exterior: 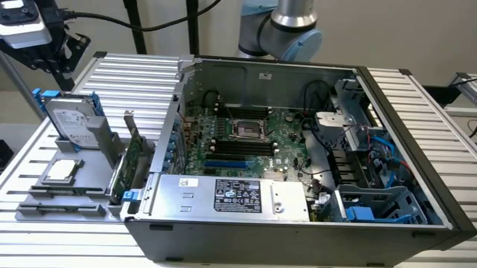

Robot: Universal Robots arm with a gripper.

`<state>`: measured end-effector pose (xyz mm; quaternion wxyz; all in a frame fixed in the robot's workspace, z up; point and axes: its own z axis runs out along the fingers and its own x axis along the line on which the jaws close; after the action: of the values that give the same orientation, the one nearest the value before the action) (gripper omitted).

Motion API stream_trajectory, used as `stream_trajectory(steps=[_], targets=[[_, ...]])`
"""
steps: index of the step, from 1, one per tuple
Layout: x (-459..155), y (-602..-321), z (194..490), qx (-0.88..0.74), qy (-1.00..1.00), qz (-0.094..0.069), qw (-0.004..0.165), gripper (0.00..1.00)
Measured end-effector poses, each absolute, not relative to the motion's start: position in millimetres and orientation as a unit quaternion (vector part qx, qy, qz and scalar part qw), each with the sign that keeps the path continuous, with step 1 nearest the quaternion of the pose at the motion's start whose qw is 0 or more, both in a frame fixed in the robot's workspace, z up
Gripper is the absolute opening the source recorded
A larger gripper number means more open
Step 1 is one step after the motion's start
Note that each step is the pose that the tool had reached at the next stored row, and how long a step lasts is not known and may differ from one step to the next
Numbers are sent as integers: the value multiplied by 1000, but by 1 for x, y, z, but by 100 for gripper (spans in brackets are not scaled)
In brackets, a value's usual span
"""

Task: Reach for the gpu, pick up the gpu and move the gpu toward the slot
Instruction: 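Reach for the gpu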

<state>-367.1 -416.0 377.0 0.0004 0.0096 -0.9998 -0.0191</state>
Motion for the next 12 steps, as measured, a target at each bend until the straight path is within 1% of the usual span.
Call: stream_trajectory(steps=[12], targets=[[-333,-442,370,10,-1000,-19,0,11]])
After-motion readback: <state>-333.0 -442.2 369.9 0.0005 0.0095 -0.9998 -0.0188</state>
